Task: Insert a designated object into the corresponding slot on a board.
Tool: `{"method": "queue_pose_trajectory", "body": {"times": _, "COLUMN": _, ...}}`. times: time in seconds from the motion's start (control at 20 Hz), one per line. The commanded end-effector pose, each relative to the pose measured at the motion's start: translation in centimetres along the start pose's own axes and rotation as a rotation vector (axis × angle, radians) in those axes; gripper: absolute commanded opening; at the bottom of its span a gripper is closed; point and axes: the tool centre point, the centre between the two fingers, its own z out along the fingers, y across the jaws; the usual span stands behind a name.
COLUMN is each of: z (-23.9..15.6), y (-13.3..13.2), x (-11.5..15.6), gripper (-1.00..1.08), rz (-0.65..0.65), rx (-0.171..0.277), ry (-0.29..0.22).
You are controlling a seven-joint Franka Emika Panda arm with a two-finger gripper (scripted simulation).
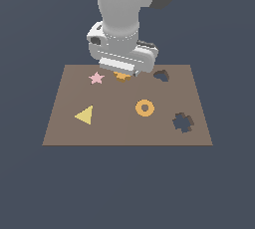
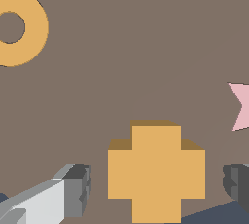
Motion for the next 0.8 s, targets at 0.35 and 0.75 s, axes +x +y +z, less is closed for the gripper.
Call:
{"method": "queue_pose_trajectory", "body": {"times": 0.35, "z": 1.8, "y": 0.0, "x": 0.0, "gripper": 1.00, "rz": -0.001, "rx": 0.000, "ry": 0.000}}
{"method": "queue_pose_trajectory", "body": {"times": 0.75, "z": 2.0, "y": 0.0, "x": 0.0, "gripper": -1.00, "rz": -0.001, "rx": 0.000, "ry": 0.000}}
